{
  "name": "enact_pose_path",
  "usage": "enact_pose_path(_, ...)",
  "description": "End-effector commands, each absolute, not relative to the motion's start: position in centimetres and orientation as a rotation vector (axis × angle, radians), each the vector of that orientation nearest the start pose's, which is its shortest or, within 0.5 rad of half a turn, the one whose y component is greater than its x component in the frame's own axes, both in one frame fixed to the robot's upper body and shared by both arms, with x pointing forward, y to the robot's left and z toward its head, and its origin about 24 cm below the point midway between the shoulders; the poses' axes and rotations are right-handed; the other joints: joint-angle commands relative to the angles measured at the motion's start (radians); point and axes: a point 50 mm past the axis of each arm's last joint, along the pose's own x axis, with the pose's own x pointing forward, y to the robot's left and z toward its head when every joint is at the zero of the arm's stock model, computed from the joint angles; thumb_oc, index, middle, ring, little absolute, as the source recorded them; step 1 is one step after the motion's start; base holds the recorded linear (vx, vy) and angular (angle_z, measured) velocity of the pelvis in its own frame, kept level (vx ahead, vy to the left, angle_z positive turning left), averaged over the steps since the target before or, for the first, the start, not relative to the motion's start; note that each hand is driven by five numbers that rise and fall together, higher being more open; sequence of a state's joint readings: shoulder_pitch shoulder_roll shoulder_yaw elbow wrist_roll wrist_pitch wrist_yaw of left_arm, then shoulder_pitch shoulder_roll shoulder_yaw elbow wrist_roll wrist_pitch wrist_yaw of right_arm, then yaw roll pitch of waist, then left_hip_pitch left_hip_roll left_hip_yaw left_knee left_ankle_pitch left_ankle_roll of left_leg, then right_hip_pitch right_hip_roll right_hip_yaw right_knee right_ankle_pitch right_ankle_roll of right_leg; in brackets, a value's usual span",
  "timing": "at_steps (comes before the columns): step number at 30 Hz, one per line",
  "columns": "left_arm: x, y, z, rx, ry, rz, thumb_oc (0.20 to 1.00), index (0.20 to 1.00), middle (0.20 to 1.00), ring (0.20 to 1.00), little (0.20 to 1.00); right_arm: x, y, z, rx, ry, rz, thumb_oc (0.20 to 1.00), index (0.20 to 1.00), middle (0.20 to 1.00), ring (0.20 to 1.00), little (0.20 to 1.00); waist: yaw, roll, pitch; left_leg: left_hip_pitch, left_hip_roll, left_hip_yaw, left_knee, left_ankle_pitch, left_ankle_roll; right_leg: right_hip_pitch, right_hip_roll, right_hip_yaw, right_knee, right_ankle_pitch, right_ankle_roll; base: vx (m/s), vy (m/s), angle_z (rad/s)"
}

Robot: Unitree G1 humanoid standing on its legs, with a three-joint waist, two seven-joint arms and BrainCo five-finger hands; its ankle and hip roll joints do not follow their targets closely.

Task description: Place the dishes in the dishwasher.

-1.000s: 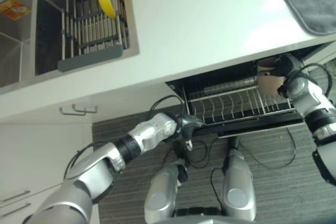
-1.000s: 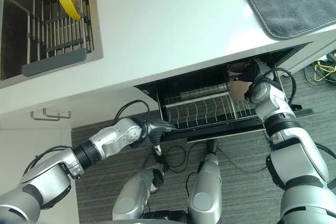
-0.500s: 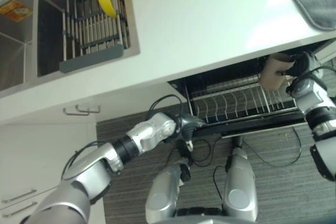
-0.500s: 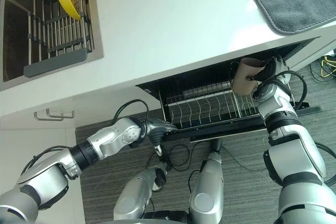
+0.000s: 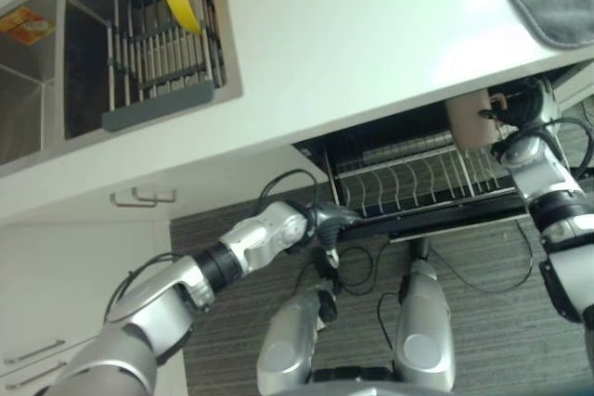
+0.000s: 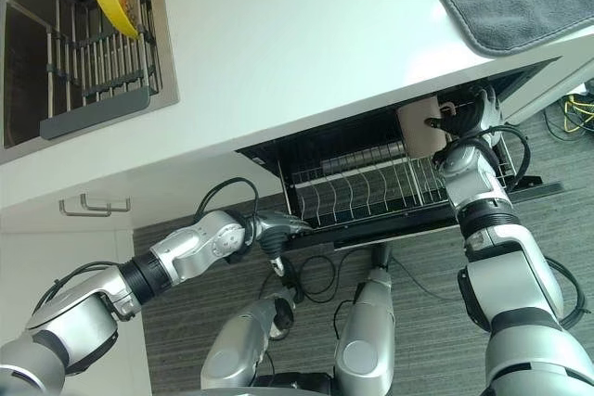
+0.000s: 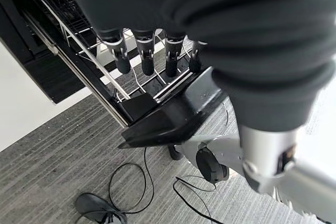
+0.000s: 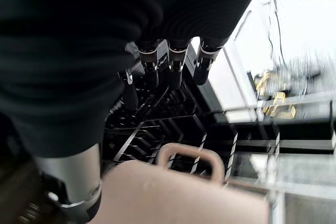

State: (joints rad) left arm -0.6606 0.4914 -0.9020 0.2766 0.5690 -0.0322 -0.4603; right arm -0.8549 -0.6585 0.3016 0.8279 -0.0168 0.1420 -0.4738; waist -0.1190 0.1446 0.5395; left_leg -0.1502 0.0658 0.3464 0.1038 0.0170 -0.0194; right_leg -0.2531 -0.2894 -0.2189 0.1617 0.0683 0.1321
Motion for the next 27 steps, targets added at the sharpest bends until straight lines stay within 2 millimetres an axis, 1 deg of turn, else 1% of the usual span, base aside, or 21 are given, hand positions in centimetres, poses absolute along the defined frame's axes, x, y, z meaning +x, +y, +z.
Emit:
enact_pose_path(1,27.3,5.6,3.9,1.378,-0.247,-1.018,1.0,1.0,1.0,1.0,1.0,37.5,-27.6,19.5,-0.602,-0.222,-0.619,1.0,1.0,1.0,1.0,1.0,0.0,0.029,-0.02,0.008,0.051,-0.04,0.07,-0.067,-0.044,-0.025,-0.043,0.063,0.165,-0.119,0.064,0.04,0.069,-0.26)
enact_pose_path(2,27.8,6.1,4.3,1.329,-0.291,-0.893,1.0,1.0,1.0,1.0,1.0,37.2,-27.2,19.0,-0.553,-0.238,-0.598,1.0,1.0,1.0,1.0,1.0,-0.002,0.025,-0.02,0.016,0.055,-0.033,0.062,-0.065,-0.044,-0.018,-0.041,0.062,0.157,-0.118,0.061,0.01,0.01,-0.25)
enact_pose_path(3,28.4,7.4,5.4,1.202,-0.386,-0.653,1.0,1.0,1.0,1.0,1.0,35.6,-24.6,17.4,-0.246,-0.317,-0.479,1.0,1.0,1.0,1.0,1.0,-0.018,0.007,-0.02,0.039,0.068,-0.009,0.052,-0.066,-0.044,0.002,-0.039,0.057,0.146,-0.121,0.053,0.06,0.028,-0.24)
enact_pose_path(4,29.0,8.9,6.8,1.068,-0.479,-0.431,1.0,1.0,1.0,1.0,1.0,32.5,-21.7,15.3,-0.063,-0.412,-0.342,1.0,1.0,1.0,1.0,1.0,-0.044,-0.015,-0.02,0.054,0.081,0.015,0.052,-0.071,-0.042,0.009,-0.04,0.059,0.161,-0.131,0.052,0.05,0.023,-0.06)
enact_pose_path(5,29.3,9.8,7.2,1.017,-0.477,-0.342,1.0,1.0,1.0,1.0,1.0,31.1,-21.0,14.6,-0.017,-0.432,-0.308,1.0,1.0,1.0,1.0,1.0,-0.051,-0.023,-0.02,0.053,0.089,0.024,0.052,-0.063,-0.04,0.007,-0.037,0.059,0.161,-0.125,0.05,0.05,0.027,-0.11)
enact_pose_path(6,29.5,11.5,7.6,0.909,-0.46,-0.185,1.0,1.0,1.0,1.0,1.0,28.7,-20.3,13.1,0.06,-0.447,-0.268,1.0,1.0,1.0,1.0,1.0,-0.068,-0.041,-0.027,0.063,0.094,0.037,0.054,-0.069,-0.038,0.013,-0.041,0.056,0.171,-0.138,0.055,0.0,0.009,-0.07)
enact_pose_path(7,29.5,12.1,7.9,0.873,-0.469,-0.13,1.0,1.0,1.0,1.0,1.0,28.0,-20.3,13.0,0.079,-0.455,-0.259,1.0,1.0,1.0,1.0,1.0,-0.073,-0.047,-0.03,0.064,0.097,0.042,0.055,-0.069,-0.037,0.015,-0.042,0.054,0.171,-0.138,0.055,0.01,0.024,-0.04)
enact_pose_path(8,29.1,13.0,8.4,0.817,-0.501,-0.044,1.0,1.0,1.0,1.0,1.0,26.9,-20.2,12.7,0.11,-0.468,-0.224,1.0,1.0,1.0,1.0,1.0,-0.077,-0.054,-0.038,0.068,0.101,0.049,0.055,-0.067,-0.036,0.019,-0.042,0.05,0.171,-0.139,0.055,0.0,0.0,0.0)
enact_pose_path(9,28.9,13.6,9.0,0.788,-0.527,0.0,1.0,1.0,1.0,1.0,1.0,26.4,-20.0,12.7,0.121,-0.475,-0.197,1.0,1.0,1.0,1.0,1.0,-0.076,-0.057,-0.045,0.073,0.104,0.053,0.052,-0.066,-0.037,0.027,-0.042,0.044,0.167,-0.139,0.054,0.04,0.05,0.01)
enact_pose_path(10,27.9,15.2,10.1,0.739,-0.594,0.08,1.0,1.0,1.0,1.0,1.0,25.9,-19.8,12.4,0.143,-0.451,-0.148,1.0,1.0,1.0,1.0,1.0,-0.07,-0.064,-0.072,0.098,0.108,0.06,0.033,-0.063,-0.041,0.061,-0.038,0.025,0.15,-0.145,0.051,0.07,0.05,0.08)
enact_pose_path(12,26.9,16.1,10.5,0.668,-0.602,0.073,1.0,1.0,1.0,1.0,1.0,25.2,-19.9,11.9,0.145,-0.423,-0.133,1.0,1.0,1.0,1.0,1.0,-0.065,-0.074,-0.117,0.138,0.109,0.071,-0.003,-0.054,-0.043,0.113,-0.031,-0.001,0.116,-0.146,0.05,0.09,0.031,0.14)
enact_pose_path(18,26.7,16.2,10.6,0.661,-0.607,0.071,1.0,1.0,1.0,1.0,1.0,25.1,-19.9,11.8,0.146,-0.419,-0.128,1.0,1.0,1.0,1.0,1.0,-0.066,-0.075,-0.121,0.144,0.109,0.071,-0.008,-0.052,-0.043,0.12,-0.03,-0.004,0.111,-0.145,0.05,0.02,0.0,0.11)
enact_pose_path(19,25.6,16.1,11.2,0.598,-0.655,0.023,1.0,1.0,1.0,1.0,1.0,24.7,-19.8,11.6,0.134,-0.396,-0.084,1.0,1.0,1.0,1.0,1.0,-0.051,-0.086,-0.171,0.171,0.114,0.077,-0.029,-0.047,-0.045,0.16,-0.02,-0.027,0.094,-0.15,0.046,0.25,0.023,0.03)
enact_pose_path(20,24.4,16.3,10.5,0.487,-0.573,-0.091,1.0,1.0,1.0,1.0,1.0,23.9,-19.3,10.6,0.101,-0.343,-0.001,1.0,1.0,1.0,1.0,1.0,-0.03,-0.099,-0.267,0.23,0.13,0.069,-0.082,-0.017,-0.062,0.256,0.012,-0.074,0.033,-0.148,0.037,0.29,0.024,0.18)
enact_pose_path(21,24.7,16.4,9.2,0.455,-0.449,-0.159,1.0,1.0,1.0,1.0,1.0,23.8,-19.5,10.4,0.099,-0.337,-0.007,1.0,1.0,1.0,1.0,1.0,-0.026,-0.102,-0.289,0.243,0.133,0.062,-0.092,-0.013,-0.066,0.278,0.025,-0.081,0.023,-0.152,0.034,0.24,0.021,0.43)
enact_pose_path(22,24.6,16.3,7.8,0.447,-0.364,-0.209,1.0,1.0,1.0,1.0,1.0,23.7,-19.8,10.2,0.103,-0.32,-0.005,1.0,1.0,1.0,1.0,1.0,-0.023,-0.104,-0.303,0.255,0.137,0.055,-0.108,-0.008,-0.069,0.294,0.035,-0.086,0.019,-0.158,0.03,0.11,-0.011,0.43)
enact_pose_path(23,24.1,16.3,7.1,0.45,-0.344,-0.241,1.0,1.0,1.0,1.0,1.0,23.6,-20.2,10.1,0.101,-0.313,-0.005,1.0,1.0,1.0,1.0,1.0,-0.017,-0.106,-0.313,0.265,0.139,0.048,-0.124,-0.002,-0.074,0.309,0.044,-0.091,0.017,-0.165,0.027,0.07,-0.014,0.4)
enact_pose_path(27,23.0,17.3,6.8,0.401,-0.365,-0.208,1.0,1.0,1.0,1.0,1.0,23.3,-20.4,10.0,0.095,-0.304,0.021,1.0,1.0,1.0,1.0,1.0,0.0,-0.11,-0.331,0.278,0.139,0.037,-0.143,0.006,-0.081,0.338,0.057,-0.106,-0.002,-0.17,0.023,0.04,-0.003,0.05)
